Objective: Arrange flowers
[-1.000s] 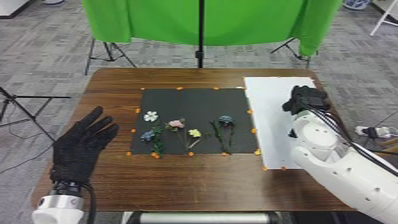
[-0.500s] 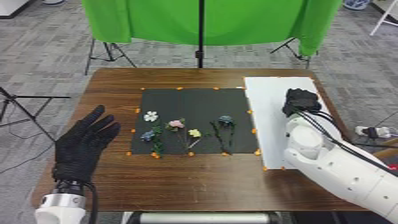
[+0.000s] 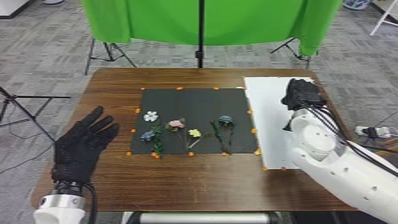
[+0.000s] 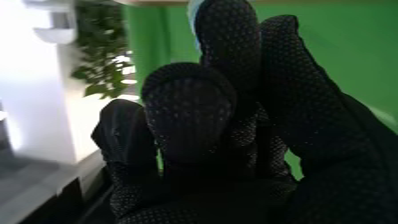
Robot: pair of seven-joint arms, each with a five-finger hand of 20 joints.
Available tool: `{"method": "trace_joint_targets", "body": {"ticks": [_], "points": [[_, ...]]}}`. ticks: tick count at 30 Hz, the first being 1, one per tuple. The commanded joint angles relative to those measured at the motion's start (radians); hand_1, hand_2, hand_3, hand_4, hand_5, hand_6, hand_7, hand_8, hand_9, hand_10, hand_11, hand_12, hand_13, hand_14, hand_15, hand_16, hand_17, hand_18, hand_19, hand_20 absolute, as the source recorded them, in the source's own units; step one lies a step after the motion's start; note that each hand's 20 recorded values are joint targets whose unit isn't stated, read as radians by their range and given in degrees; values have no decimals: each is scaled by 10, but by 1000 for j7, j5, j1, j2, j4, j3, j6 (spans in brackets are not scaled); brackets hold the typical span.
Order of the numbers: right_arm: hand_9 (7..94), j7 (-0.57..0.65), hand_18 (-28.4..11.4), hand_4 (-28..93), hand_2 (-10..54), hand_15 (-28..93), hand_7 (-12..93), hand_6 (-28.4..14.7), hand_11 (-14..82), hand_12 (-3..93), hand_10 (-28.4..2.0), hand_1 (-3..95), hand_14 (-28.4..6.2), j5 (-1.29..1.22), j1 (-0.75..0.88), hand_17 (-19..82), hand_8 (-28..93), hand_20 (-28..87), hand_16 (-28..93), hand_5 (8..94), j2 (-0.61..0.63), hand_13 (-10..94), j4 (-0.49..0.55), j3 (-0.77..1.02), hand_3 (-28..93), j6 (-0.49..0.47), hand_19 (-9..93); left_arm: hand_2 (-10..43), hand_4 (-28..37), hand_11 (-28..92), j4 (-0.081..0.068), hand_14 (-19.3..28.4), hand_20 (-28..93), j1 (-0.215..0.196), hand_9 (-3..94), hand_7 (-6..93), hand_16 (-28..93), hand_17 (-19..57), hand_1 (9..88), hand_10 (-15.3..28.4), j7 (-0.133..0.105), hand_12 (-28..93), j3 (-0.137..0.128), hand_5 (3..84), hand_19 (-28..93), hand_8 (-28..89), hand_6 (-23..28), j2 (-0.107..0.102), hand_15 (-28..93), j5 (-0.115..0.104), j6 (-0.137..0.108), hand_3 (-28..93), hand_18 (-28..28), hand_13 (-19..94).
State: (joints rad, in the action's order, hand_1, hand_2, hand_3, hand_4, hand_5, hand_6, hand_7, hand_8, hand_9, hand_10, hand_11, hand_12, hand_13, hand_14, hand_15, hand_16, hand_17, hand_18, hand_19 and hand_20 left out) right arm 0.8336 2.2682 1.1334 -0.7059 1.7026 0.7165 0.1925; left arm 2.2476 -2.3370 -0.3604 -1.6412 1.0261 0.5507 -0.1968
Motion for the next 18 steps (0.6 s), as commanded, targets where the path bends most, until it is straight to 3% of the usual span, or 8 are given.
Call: {"method": "trace_joint_targets", "body": {"ticks": [1, 8, 11, 12, 18], "points": [[937, -107, -242, -283, -95, 599, 173, 2, 209, 282, -68, 605, -12, 24, 157, 446, 35, 559, 232, 918, -85, 890, 185, 81, 712, -63, 932, 62, -230, 255, -5, 283, 210, 1, 359, 117, -89, -81, 239, 208, 12, 113, 1, 411, 557, -85, 115, 7, 530, 3, 2, 806, 267, 263], [937, -159, -243, -283, -95, 604, 172, 3, 206, 285, -69, 603, -18, 30, 258, 439, 40, 560, 234, 914, -118, 882, 242, 82, 717, -149, 932, 62, -231, 256, -3, 283, 210, -7, 359, 116, -89, -81, 239, 209, 20, 113, -4, 410, 557, -86, 115, 11, 531, 5, 3, 806, 267, 263], [937, -177, -238, -283, -95, 616, 177, 3, 200, 291, -65, 598, -20, 45, 266, 430, 49, 563, 235, 903, -126, 871, 238, 67, 717, -159, 932, 62, -231, 255, -2, 283, 210, -8, 359, 116, -89, -82, 240, 209, 22, 113, -6, 410, 557, -85, 115, 12, 531, 5, 3, 805, 267, 263], [937, -176, -235, -283, -95, 623, 178, 3, 196, 296, -64, 593, -23, 37, 269, 425, 51, 563, 235, 898, -132, 863, 240, 65, 719, -160, 932, 61, -230, 255, -4, 283, 210, -3, 359, 116, -89, -81, 240, 210, 33, 113, -8, 410, 557, -85, 115, 17, 531, 10, 7, 806, 267, 263], [937, -163, -233, -283, -95, 668, 185, 14, 184, 322, -69, 574, -38, 108, 246, 400, 32, 569, 218, 859, -136, 825, 230, 23, 707, -146, 932, 61, -229, 256, -6, 283, 209, 3, 359, 116, -90, -81, 239, 209, 32, 114, -1, 411, 557, -85, 115, 16, 531, 8, 9, 808, 266, 263]]}}
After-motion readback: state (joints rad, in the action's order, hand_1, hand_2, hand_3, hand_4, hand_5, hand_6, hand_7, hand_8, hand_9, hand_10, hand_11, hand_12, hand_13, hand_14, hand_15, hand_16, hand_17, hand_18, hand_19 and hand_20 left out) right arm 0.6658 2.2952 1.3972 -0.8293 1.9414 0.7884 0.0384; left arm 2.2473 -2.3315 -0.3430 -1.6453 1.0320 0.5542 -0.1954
